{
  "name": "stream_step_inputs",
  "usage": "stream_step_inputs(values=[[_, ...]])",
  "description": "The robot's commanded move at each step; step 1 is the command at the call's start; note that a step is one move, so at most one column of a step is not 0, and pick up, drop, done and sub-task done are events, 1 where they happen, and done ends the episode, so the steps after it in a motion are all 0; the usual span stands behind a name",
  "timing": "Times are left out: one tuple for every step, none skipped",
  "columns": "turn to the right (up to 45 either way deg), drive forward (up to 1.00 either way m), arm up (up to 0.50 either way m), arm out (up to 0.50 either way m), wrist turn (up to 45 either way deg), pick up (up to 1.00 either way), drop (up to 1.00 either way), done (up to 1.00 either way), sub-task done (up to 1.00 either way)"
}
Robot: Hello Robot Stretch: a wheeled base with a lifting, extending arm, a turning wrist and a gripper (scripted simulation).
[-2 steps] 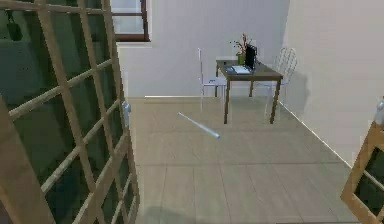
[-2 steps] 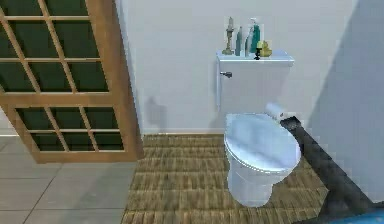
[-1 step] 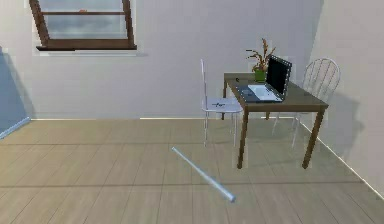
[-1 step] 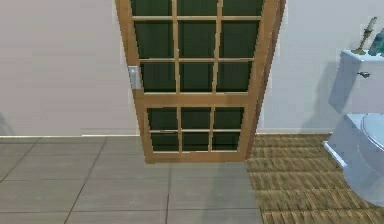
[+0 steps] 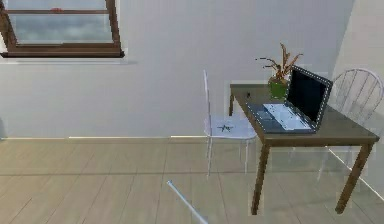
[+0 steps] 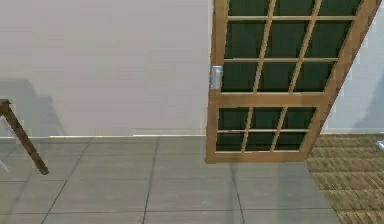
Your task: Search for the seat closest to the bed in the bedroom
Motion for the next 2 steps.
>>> stream_step_inputs(values=[[-21.0,0.0,0.0,0.0,0.0,0.0,0.0,0.0,0.0],[0.0,0.9,0.0,0.0,0.0,0.0,0.0,0.0,0.0]])
